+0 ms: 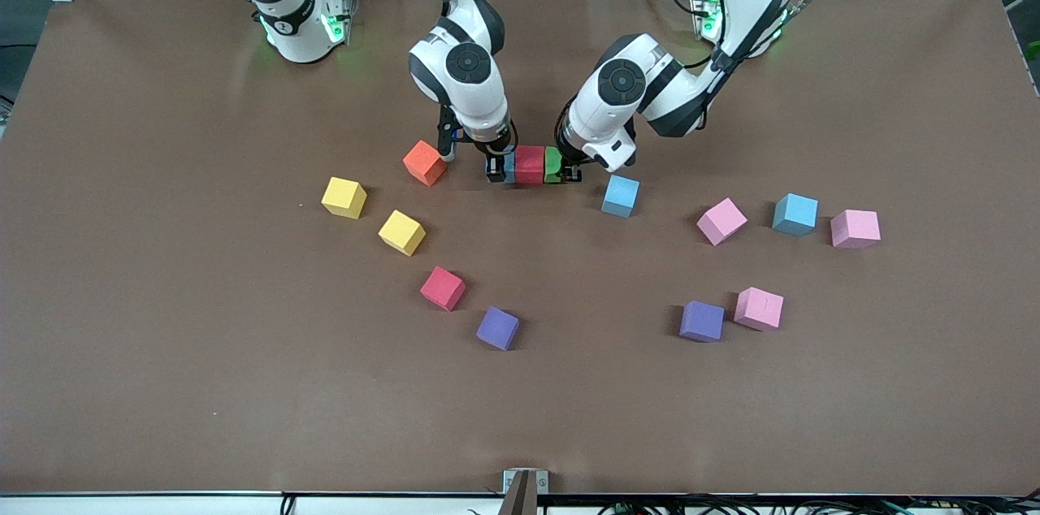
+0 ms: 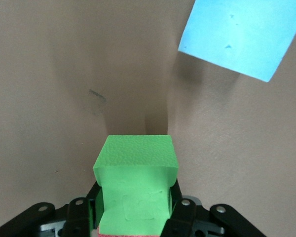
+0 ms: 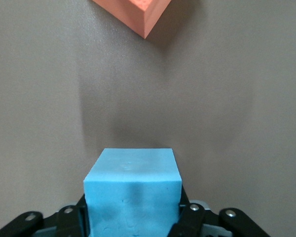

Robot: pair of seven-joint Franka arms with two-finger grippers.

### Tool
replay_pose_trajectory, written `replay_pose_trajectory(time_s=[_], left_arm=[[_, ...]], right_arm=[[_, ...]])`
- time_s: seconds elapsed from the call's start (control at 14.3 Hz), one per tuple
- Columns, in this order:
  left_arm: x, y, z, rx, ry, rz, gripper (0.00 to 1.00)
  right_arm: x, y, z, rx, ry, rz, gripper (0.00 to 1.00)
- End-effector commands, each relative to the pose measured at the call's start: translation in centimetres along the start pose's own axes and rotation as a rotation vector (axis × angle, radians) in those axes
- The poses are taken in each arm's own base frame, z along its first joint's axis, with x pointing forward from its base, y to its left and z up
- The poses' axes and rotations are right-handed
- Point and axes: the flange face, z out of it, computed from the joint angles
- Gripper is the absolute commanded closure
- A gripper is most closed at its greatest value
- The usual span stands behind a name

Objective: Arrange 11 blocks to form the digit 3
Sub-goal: 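Place the green and blue blocks beside the red block with both grippers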

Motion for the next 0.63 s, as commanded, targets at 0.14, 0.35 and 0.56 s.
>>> replay_pose_trajectory(time_s=[0.14,0.35,0.56], left_arm=[[-0.29,0.42,0.6,-0.011,0.005,0.008,0.69],[-0.62,0.83,1.05,-0.005,-0.001,0.009,0.69],[-0.68,1.21,1.28,-0.009,0.002,0.018,0.69]], right_arm=[[-0.37,-0.35,1.02,-0.005,0.004,0.011,0.0],[-0.42,-0.46,0.86,-0.009,0.007,0.0,0.0],[-0.42,-0.42,0.18,-0.054,0.047,-0.012,0.0]])
